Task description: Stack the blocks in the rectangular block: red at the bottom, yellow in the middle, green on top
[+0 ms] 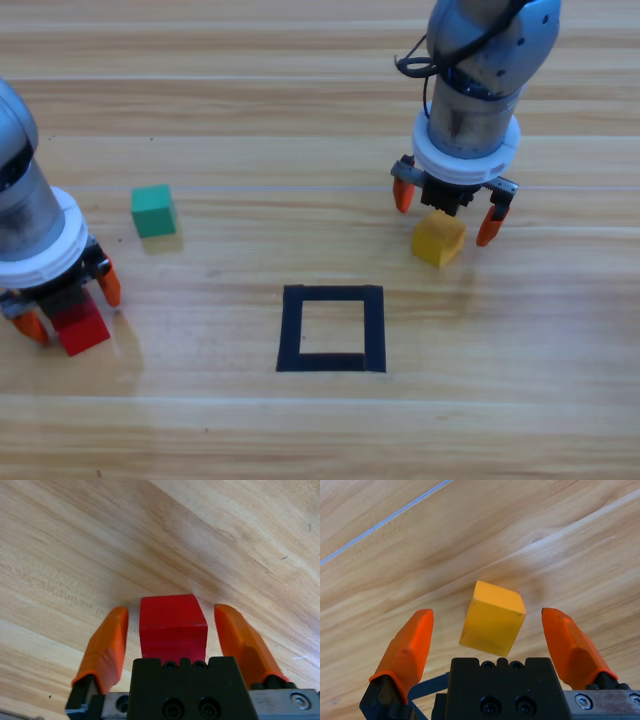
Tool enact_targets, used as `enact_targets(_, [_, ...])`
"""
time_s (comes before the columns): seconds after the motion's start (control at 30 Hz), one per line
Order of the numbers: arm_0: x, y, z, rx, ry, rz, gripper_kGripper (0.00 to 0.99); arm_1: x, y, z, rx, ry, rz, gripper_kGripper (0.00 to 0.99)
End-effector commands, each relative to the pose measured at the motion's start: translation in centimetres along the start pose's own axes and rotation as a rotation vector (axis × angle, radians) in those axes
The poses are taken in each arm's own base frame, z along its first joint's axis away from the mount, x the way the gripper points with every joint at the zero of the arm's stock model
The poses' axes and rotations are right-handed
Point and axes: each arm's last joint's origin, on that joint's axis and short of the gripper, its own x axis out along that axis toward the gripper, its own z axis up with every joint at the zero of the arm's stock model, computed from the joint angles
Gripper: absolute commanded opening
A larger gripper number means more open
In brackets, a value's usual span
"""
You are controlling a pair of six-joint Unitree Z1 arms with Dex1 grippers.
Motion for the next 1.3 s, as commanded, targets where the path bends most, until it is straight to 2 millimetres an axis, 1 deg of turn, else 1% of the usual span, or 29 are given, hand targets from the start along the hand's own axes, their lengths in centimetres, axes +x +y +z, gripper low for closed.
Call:
enact_targets(0.03, [2.0, 0.0, 0.0, 0.027, 0.024, 0.041, 0.595, 4.0, -0.6, 1.6, 0.09, 0.029, -0.072, 0.95])
enact_targets(0.13, [1.7, 0.0, 0.1, 0.051, 0.02, 0.036, 0.405, 4.0, -0.7, 1.5, 0.117, 0.039, -0.073, 0.933])
enact_targets(0.23, [0.8, -0.2, 0.2, 0.094, 0.012, 0.019, 0.245, 4.2, -0.7, 1.1, 0.13, 0.058, -0.075, 0.923])
enact_targets(0.27, [0.5, -0.5, 0.1, 0.122, 0.01, 0.011, 0.204, 4.2, -0.7, 0.8, 0.13, 0.065, -0.075, 0.923])
enact_targets(0.33, [-0.4, -1.4, 0.1, 0.181, 0.005, -0.004, 0.155, 4.5, -0.6, 0.3, 0.129, 0.074, -0.081, 0.923])
enact_targets(0.43, [-1.9, -3.3, -0.3, 0.293, -0.007, -0.033, 0.144, 4.8, -0.4, -0.3, 0.131, 0.078, -0.089, 0.923])
enact_targets(0.5, [-3.1, -4.8, -1.0, 0.375, -0.018, -0.062, 0.144, 5.1, -0.4, -0.5, 0.135, 0.082, -0.096, 0.922])
enact_targets(0.57, [-3.9, -6.3, -1.9, 0.448, -0.022, -0.082, 0.144, 5.4, -0.5, -0.5, 0.147, 0.085, -0.103, 0.922])
enact_targets(0.63, [-4.4, -7.8, -3.0, 0.519, -0.024, -0.101, 0.144, 5.8, -0.5, -0.6, 0.158, 0.088, -0.114, 0.919])
enact_targets(0.7, [-4.4, -8.8, -4.1, 0.569, -0.015, -0.12, 0.144, 6.2, -0.6, -0.7, 0.165, 0.091, -0.121, 0.873])
enact_targets(0.8, [-4.4, -10.4, -6.0, 0.655, -0.002, -0.147, 0.144, 6.5, -0.6, -0.8, 0.17, 0.092, -0.13, 0.831])
enact_targets(0.87, [-4.5, -11.0, -7.1, 0.696, 0.005, -0.16, 0.144, 6.8, -0.6, -0.9, 0.167, 0.093, -0.134, 0.818])
enact_targets(0.97, [-4.8, -11.5, -8.3, 0.727, 0.004, -0.173, 0.144, 7.1, -0.5, -1.1, 0.157, 0.1, -0.139, 0.723])
enact_targets(1.0, [-4.8, -11.8, -8.7, 0.74, 0.004, -0.176, 0.144, 7.1, -0.5, -1.2, 0.148, 0.103, -0.137, 0.653])
enact_targets(1.07, [-4.8, -12.2, -9.2, 0.757, 0.007, -0.178, 0.144, 6.7, -0.5, -1.1, 0.111, 0.11, -0.126, 0.465])
enact_targets(1.1, [-4.8, -12.6, -9.5, 0.771, 0.009, -0.177, 0.144, 6.4, -0.4, -1.1, 0.078, 0.12, -0.114, 0.341])
enact_targets(1.17, [-4.7, -13.1, -10.0, 0.783, 0.015, -0.167, 0.144, 5.8, -0.3, -0.9, 0.017, 0.147, -0.077, 0.127])
enact_targets(1.2, [-4.4, -13.4, -10.3, 0.785, 0.017, -0.159, 0.146, 5.5, -0.3, -0.6, -0.014, 0.169, -0.055, 0.071])
enact_targets(1.23, [-4.3, -13.6, -10.5, 0.781, 0.019, -0.149, 0.146, 5.0, -0.4, -0.2, -0.047, 0.192, -0.031, 0.037])
enact_targets(1.3, [-4.0, -14.2, -10.9, 0.769, 0.014, -0.135, 0.146, 3.2, -0.8, 0.4, -0.115, 0.196, 0.008, 0.029])
